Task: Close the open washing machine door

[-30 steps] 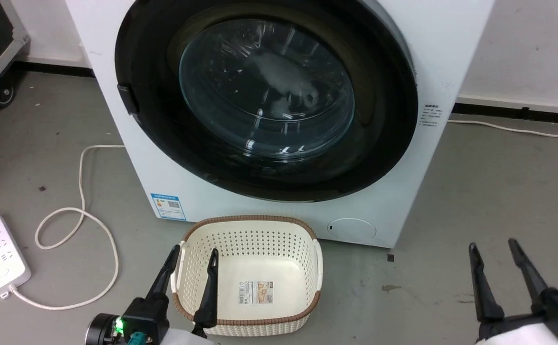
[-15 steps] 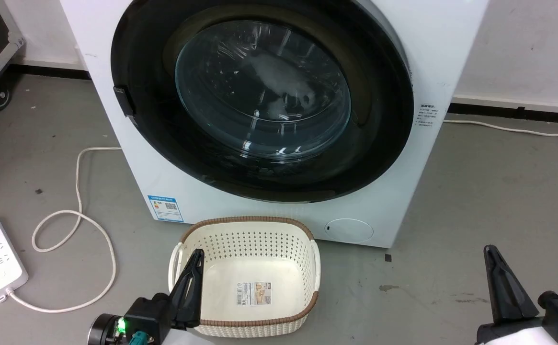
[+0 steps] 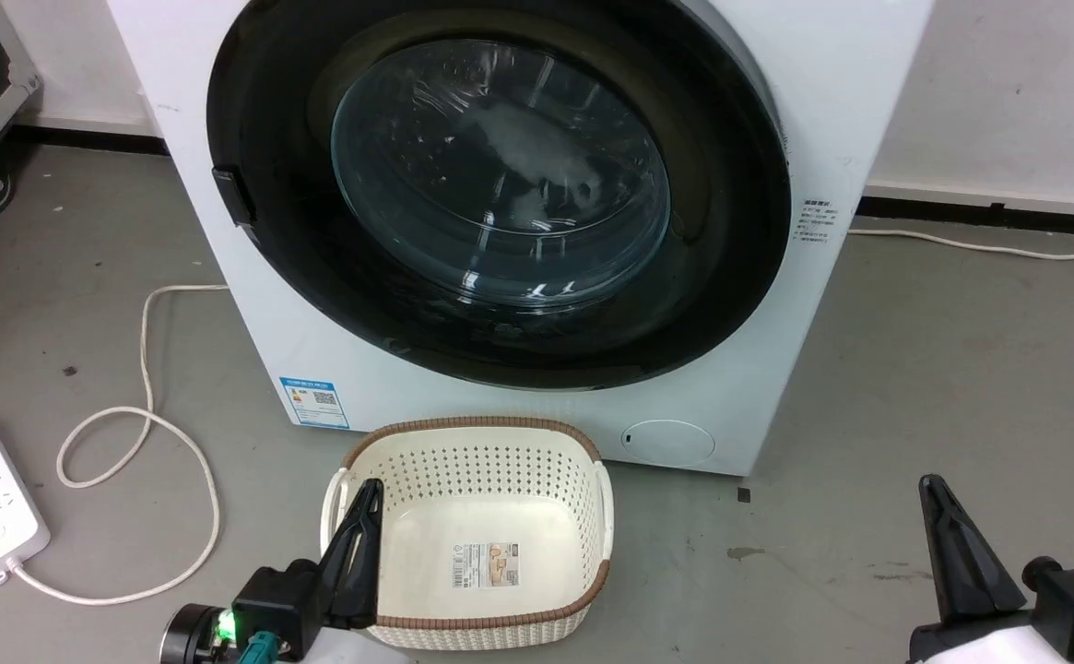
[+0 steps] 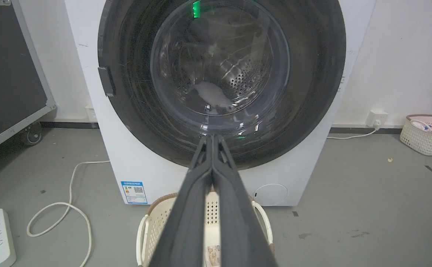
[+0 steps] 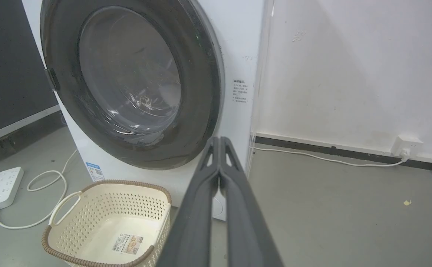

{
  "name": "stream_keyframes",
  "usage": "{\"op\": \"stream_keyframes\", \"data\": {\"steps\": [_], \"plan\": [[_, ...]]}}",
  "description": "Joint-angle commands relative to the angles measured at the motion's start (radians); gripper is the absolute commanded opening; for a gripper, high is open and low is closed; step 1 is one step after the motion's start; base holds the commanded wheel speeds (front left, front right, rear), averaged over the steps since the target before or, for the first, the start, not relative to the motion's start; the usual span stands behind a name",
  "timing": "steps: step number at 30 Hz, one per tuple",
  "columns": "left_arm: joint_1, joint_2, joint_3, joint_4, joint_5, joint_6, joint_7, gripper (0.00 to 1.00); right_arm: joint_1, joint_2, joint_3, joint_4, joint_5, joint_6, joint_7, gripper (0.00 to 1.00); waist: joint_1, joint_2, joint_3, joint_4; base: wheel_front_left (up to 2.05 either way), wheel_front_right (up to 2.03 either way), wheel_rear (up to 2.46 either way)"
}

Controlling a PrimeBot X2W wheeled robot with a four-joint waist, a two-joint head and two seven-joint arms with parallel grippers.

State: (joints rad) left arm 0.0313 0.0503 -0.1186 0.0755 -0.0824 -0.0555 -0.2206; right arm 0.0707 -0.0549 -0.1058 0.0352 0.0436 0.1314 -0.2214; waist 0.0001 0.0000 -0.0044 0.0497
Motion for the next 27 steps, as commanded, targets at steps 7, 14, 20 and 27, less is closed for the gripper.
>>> {"op": "stream_keyframes", "data": {"steps": [7, 14, 20, 27], "plan": [[-0.006, 0.000, 0.011, -0.010, 0.011, 0.007, 0.018, 0.00, -0.014, 0.001, 0.010, -0.007, -0.007, 0.000, 0.018, 0.00, -0.0001, 0.0000, 0.000, -0.004, 0.00, 0.00, 0.00], [-0.008, 0.000, 0.019, -0.015, 0.016, 0.010, 0.032, 0.00, -0.018, 0.001, 0.017, -0.009, -0.009, 0.000, 0.032, 0.00, -0.0001, 0.0000, 0.001, -0.007, 0.00, 0.00, 0.00], [-0.010, 0.000, 0.025, -0.019, 0.021, 0.013, 0.044, 0.00, -0.022, 0.001, 0.023, -0.011, -0.012, 0.000, 0.045, 0.00, -0.0001, 0.0000, 0.001, -0.010, 0.00, 0.00, 0.00], [-0.011, 0.000, 0.033, -0.023, 0.026, 0.016, 0.059, 0.00, -0.026, 0.002, 0.030, -0.013, -0.014, 0.000, 0.059, 0.00, -0.0001, 0.0000, 0.001, -0.013, 0.00, 0.00, 0.00]]}}
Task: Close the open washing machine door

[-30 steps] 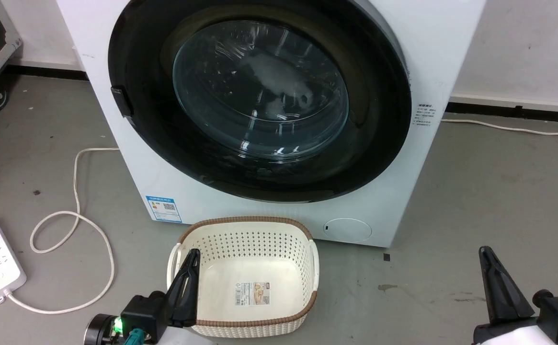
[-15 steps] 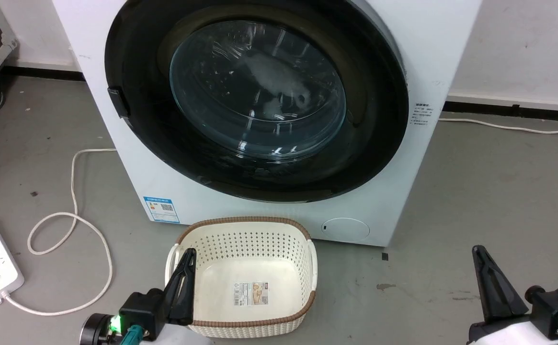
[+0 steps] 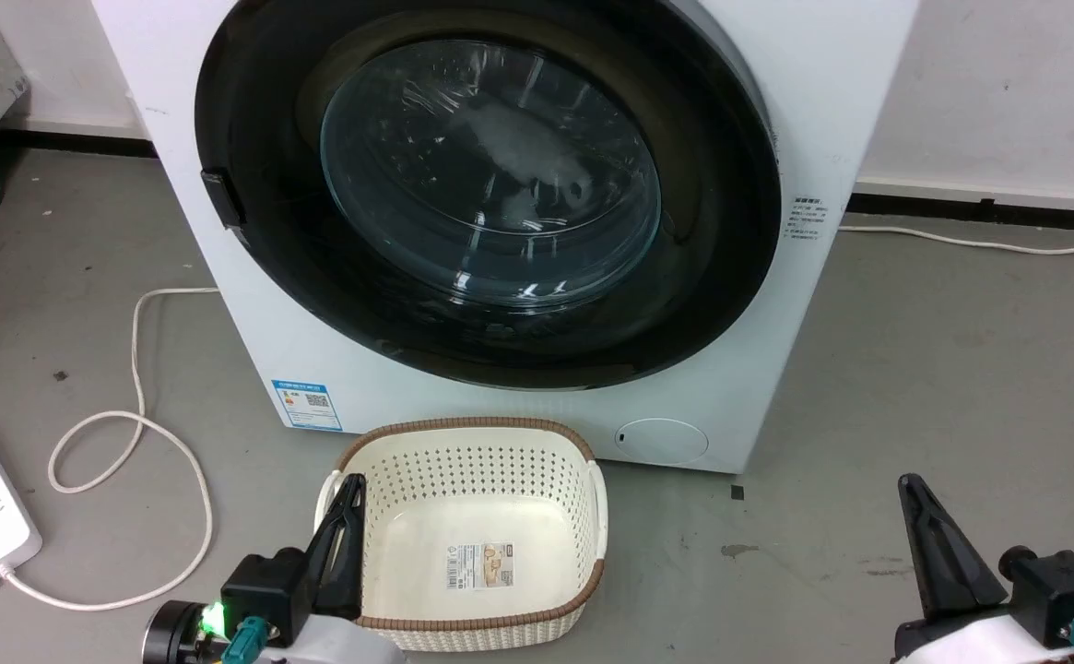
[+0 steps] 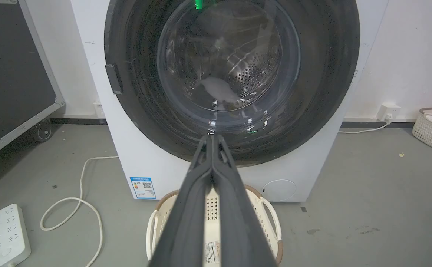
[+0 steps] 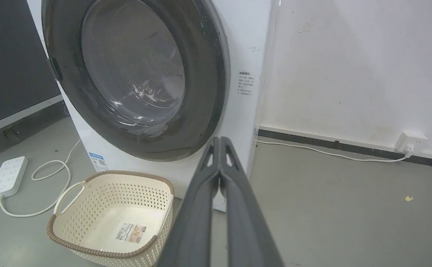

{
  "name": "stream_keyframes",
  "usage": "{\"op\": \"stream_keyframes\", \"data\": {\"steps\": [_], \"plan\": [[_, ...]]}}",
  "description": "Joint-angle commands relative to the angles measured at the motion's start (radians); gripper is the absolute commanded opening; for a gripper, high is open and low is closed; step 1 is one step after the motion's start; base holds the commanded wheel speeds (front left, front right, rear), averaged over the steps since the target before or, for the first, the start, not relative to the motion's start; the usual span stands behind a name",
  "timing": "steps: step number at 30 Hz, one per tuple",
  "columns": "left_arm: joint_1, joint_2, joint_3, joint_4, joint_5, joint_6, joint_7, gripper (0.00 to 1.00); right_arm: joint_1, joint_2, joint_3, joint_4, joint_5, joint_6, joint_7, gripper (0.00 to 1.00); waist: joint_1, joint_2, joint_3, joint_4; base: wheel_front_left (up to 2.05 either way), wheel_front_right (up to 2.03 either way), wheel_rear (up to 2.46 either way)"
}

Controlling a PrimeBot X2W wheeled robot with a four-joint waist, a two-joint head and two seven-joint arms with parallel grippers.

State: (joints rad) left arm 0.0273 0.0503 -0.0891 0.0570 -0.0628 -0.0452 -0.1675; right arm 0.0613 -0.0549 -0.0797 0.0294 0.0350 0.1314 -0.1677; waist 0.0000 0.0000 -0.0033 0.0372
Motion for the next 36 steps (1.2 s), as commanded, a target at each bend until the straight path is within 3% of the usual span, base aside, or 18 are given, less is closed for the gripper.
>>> {"op": "stream_keyframes", "data": {"steps": [1, 36], "plan": [[-0.008, 0.000, 0.004, -0.006, 0.007, 0.007, 0.007, 0.00, -0.017, 0.002, 0.004, -0.007, -0.006, 0.000, 0.007, 0.00, 0.0000, 0.0000, 0.000, -0.001, 0.00, 0.00, 0.00], [-0.016, 0.000, 0.042, -0.029, 0.032, 0.024, 0.079, 0.00, -0.037, 0.003, 0.038, -0.017, -0.019, 0.000, 0.079, 0.00, 0.0000, 0.0000, 0.002, -0.017, 0.00, 0.00, 0.00]]}}
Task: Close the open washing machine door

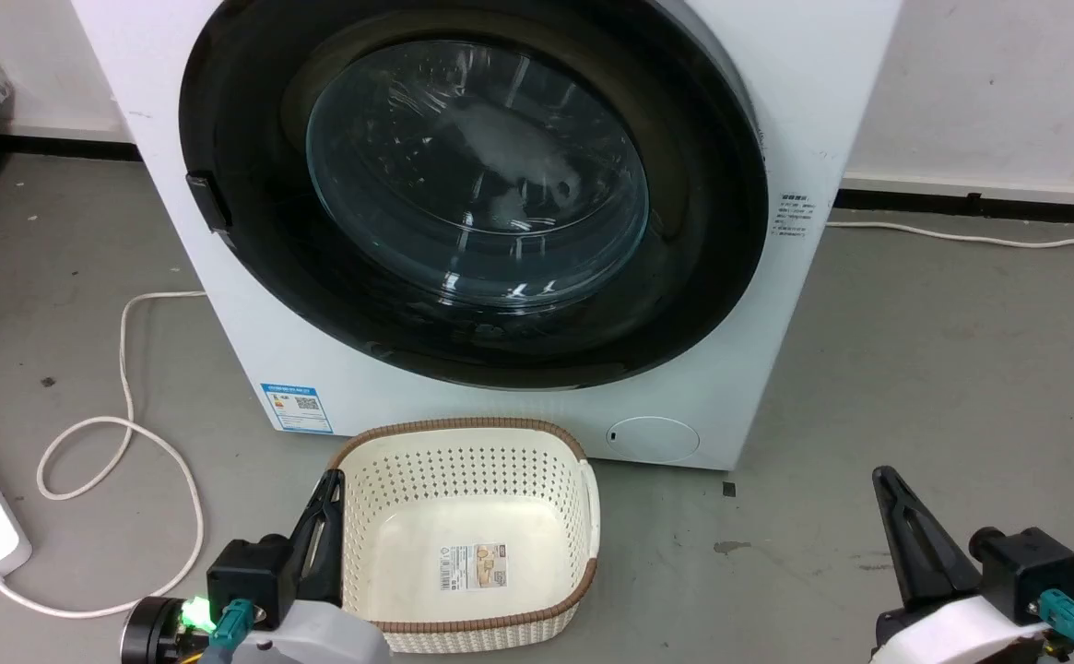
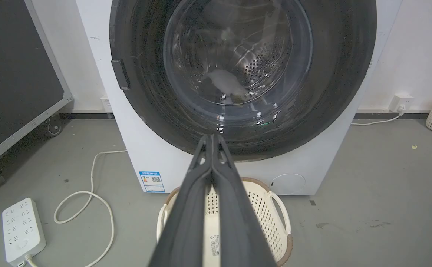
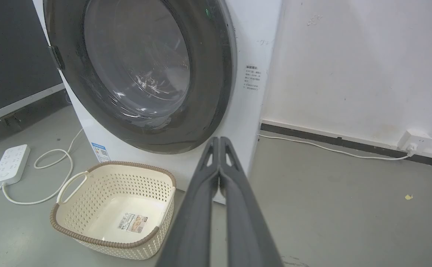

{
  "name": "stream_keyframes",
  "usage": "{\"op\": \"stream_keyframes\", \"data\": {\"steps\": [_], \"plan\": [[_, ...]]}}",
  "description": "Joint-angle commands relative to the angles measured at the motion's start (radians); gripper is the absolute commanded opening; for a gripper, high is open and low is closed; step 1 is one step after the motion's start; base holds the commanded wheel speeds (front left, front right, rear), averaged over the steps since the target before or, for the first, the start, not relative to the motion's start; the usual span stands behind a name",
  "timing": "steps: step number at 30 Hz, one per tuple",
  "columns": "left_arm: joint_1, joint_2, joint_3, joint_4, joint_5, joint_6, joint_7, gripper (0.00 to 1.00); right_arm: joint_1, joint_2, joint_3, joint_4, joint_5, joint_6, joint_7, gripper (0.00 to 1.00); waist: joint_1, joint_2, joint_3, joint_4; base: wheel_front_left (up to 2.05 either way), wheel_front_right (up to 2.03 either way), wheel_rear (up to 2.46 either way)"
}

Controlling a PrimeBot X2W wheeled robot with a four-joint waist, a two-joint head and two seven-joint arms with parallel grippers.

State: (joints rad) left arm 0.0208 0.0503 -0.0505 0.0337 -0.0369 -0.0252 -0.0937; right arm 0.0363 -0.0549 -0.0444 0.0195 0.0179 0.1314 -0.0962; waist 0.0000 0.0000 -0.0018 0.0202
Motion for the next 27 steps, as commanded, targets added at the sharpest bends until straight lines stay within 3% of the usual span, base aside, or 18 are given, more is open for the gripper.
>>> {"op": "stream_keyframes", "data": {"steps": [1, 27], "plan": [[-0.010, 0.000, 0.005, -0.006, 0.007, 0.004, 0.007, 0.00, -0.012, 0.003, 0.004, -0.007, -0.002, 0.000, 0.010, 0.00, 0.0000, 0.0000, 0.000, -0.001, 0.00, 0.00, 0.00], [-0.016, 0.000, 0.032, -0.022, 0.025, 0.017, 0.058, 0.00, -0.026, 0.004, 0.028, -0.015, -0.012, -0.001, 0.061, 0.00, 0.0000, 0.0000, 0.001, -0.012, 0.00, 0.00, 0.00]]}}
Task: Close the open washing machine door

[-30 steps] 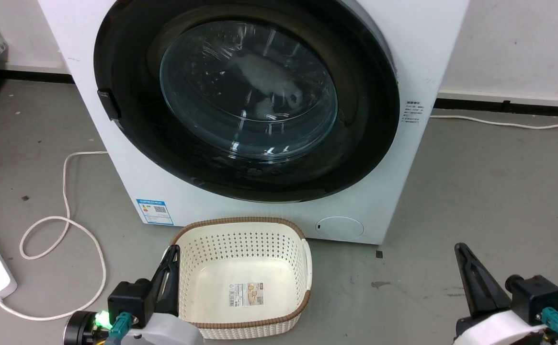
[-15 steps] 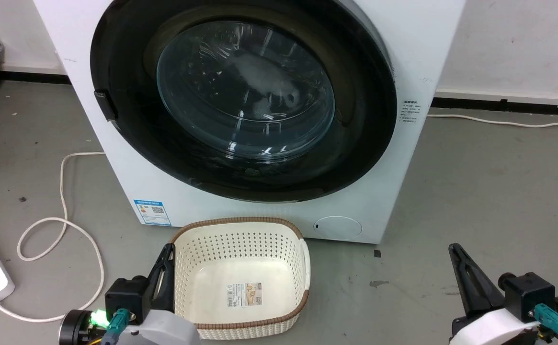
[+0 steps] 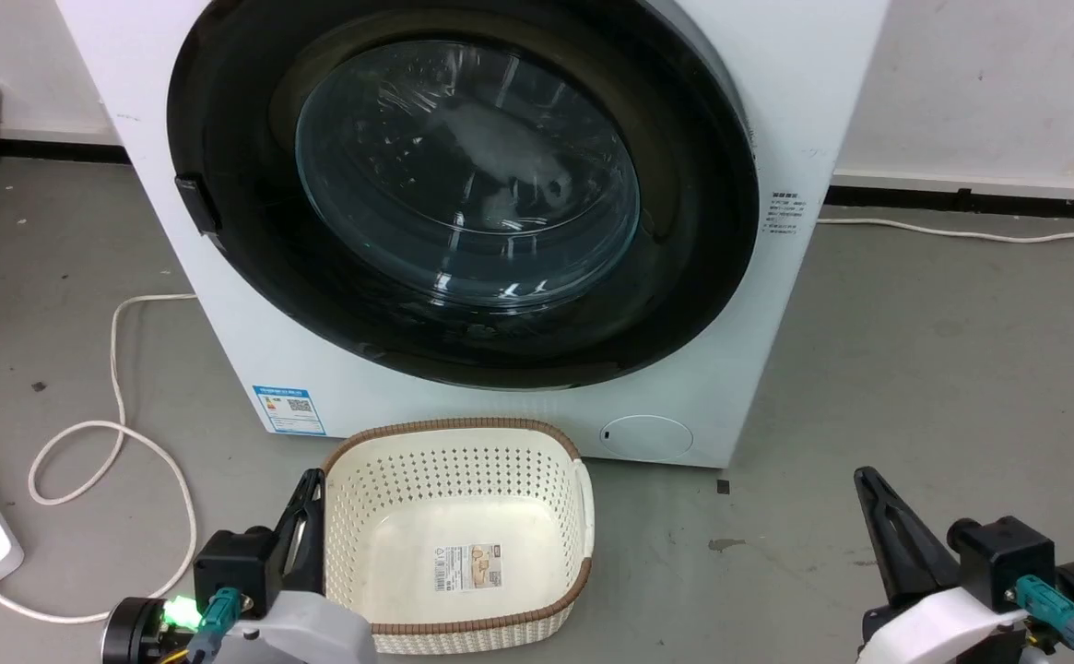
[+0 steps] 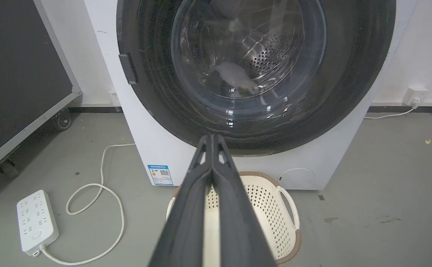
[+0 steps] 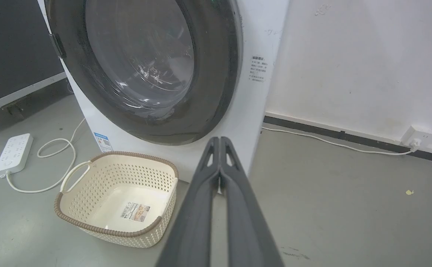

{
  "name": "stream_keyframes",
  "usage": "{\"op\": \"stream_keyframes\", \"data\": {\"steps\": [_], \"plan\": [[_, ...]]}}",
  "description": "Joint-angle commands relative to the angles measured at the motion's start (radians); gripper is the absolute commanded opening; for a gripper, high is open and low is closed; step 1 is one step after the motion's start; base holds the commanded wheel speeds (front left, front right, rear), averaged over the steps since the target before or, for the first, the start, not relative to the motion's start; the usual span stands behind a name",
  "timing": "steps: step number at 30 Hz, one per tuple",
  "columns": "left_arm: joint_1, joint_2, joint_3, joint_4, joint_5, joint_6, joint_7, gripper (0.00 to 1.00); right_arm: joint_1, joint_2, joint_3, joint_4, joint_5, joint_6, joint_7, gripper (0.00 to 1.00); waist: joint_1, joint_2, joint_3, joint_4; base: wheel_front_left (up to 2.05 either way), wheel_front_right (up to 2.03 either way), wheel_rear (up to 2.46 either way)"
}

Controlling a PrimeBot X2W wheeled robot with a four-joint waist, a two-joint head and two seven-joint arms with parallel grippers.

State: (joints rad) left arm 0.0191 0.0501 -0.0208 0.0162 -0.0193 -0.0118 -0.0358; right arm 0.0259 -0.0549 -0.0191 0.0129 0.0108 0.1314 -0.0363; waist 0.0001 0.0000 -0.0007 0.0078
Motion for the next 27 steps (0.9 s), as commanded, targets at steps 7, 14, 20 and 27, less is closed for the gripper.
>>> {"op": "stream_keyframes", "data": {"steps": [7, 14, 20, 27], "plan": [[-0.017, 0.000, 0.010, -0.009, 0.012, 0.007, 0.015, 0.00, -0.020, 0.004, 0.009, -0.010, -0.007, -0.001, 0.015, 0.00, -0.0001, 0.0000, 0.000, -0.003, 0.00, 0.00, 0.00], [-0.018, 0.000, 0.017, -0.014, 0.017, 0.010, 0.029, 0.00, -0.024, 0.005, 0.016, -0.012, -0.010, -0.001, 0.030, 0.00, -0.0001, 0.0000, 0.001, -0.006, 0.00, 0.00, 0.00], [-0.019, 0.000, 0.021, -0.016, 0.019, 0.012, 0.036, 0.00, -0.026, 0.005, 0.019, -0.013, -0.011, -0.001, 0.036, 0.00, -0.0001, 0.0000, 0.001, -0.008, 0.00, 0.00, 0.00], [-0.019, 0.000, 0.021, -0.016, 0.019, 0.012, 0.036, 0.00, -0.026, 0.005, 0.019, -0.013, -0.011, -0.001, 0.036, 0.00, -0.0001, 0.0000, 0.001, -0.008, 0.00, 0.00, 0.00]]}}
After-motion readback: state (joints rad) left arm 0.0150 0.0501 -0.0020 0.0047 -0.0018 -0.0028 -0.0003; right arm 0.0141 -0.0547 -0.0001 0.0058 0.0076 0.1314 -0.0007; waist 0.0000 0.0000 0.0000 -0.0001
